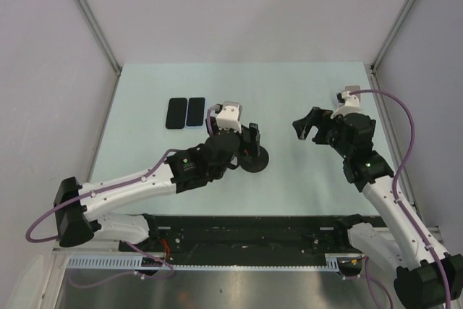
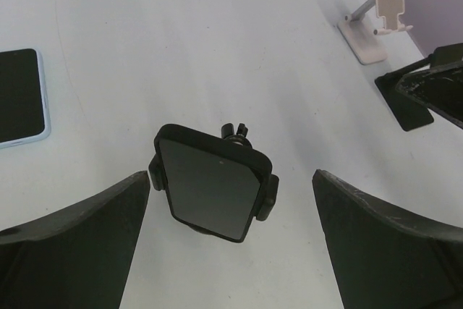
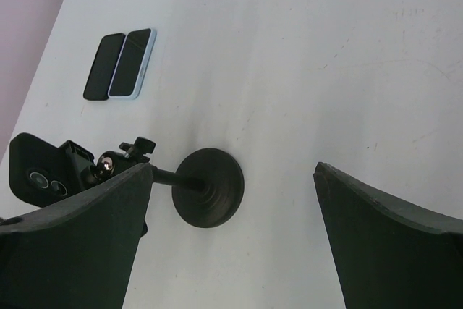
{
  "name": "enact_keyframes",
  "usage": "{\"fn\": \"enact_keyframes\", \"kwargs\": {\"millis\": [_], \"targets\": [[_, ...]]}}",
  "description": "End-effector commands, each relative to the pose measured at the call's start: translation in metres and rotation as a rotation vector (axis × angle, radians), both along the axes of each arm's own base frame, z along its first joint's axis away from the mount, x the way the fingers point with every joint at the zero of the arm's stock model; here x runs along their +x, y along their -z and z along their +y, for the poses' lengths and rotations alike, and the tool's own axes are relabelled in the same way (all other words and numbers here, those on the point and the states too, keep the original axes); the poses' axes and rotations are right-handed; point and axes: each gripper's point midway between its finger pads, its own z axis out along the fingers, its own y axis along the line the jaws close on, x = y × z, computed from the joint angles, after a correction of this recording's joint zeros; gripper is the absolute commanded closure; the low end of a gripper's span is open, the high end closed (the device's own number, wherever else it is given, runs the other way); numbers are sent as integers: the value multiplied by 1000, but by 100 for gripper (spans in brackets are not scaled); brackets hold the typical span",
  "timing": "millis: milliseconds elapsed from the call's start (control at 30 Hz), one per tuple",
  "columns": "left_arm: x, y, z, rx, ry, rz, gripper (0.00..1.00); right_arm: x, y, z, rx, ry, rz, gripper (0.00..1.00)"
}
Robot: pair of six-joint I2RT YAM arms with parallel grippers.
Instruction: Remove the phone from the phone stand
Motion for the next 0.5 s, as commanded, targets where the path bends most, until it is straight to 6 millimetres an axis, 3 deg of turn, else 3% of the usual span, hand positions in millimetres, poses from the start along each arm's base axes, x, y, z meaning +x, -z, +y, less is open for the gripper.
{"fn": "enact_keyframes", "kwargs": {"millis": [0, 167, 200, 467], "targets": [[10, -15, -3, -43, -96, -28, 0, 0, -16, 3, 3, -31, -86, 0], [20, -12, -1, 14, -123, -46, 0, -4, -12, 10, 6, -76, -84, 0], [19, -9, -9, 13, -70, -29, 0, -5, -11, 13, 7, -88, -84, 0], [22, 3, -13, 113, 63, -30, 0, -18, -16, 37, -2, -252, -164, 0]]}}
